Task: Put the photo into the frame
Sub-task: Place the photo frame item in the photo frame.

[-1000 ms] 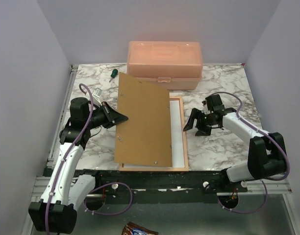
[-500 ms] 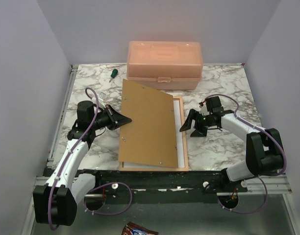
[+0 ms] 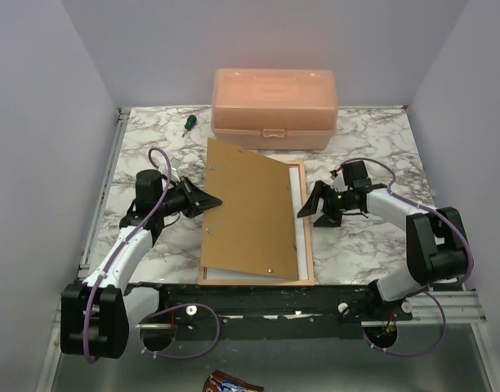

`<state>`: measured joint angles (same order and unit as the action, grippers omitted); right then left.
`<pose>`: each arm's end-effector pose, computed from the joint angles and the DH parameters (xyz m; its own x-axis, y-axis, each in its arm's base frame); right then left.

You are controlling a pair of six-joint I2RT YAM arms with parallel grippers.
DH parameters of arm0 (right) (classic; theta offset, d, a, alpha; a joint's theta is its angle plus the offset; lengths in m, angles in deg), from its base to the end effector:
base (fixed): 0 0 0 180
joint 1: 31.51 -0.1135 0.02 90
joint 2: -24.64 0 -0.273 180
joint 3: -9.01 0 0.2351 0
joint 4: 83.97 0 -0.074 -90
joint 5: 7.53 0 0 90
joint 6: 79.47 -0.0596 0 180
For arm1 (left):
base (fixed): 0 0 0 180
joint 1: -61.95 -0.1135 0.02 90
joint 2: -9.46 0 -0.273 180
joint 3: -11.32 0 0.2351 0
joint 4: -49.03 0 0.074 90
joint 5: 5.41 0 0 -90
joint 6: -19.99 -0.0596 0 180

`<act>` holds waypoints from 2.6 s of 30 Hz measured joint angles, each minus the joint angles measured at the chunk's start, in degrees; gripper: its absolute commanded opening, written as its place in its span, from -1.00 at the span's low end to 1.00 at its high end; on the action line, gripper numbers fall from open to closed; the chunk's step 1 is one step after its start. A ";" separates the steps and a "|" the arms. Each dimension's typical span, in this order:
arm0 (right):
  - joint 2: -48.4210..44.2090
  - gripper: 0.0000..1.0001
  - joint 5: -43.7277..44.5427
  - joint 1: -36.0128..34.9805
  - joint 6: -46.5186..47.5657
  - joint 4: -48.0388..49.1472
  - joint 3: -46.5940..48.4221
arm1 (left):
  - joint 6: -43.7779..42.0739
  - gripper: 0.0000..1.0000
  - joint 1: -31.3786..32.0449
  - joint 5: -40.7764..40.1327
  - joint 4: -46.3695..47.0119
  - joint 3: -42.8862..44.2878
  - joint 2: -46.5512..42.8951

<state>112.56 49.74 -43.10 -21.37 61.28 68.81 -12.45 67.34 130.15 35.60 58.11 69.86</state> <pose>0.2620 0.0866 0.1650 -0.9571 0.2575 -0.1329 0.1122 0.7520 0.6495 0.2118 -0.0627 0.2429 -0.8326 -0.5150 -0.2038 -0.0071 0.3779 -0.9258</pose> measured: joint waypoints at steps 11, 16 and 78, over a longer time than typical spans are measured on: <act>1.70 0.57 -2.58 0.09 -1.57 3.50 -1.75 | 0.31 -1.00 2.34 -0.04 3.52 -0.57 4.92; 2.01 0.57 -3.06 0.09 -1.75 4.26 -2.01 | 0.35 -1.00 3.45 -0.09 4.98 -0.57 6.54; 2.51 0.57 -5.44 0.44 -2.36 7.80 -3.85 | -1.18 -1.00 4.92 -2.14 11.63 -0.39 12.28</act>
<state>115.07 44.30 -42.66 -23.73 69.09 64.96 -13.63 72.25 128.00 47.22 57.72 82.14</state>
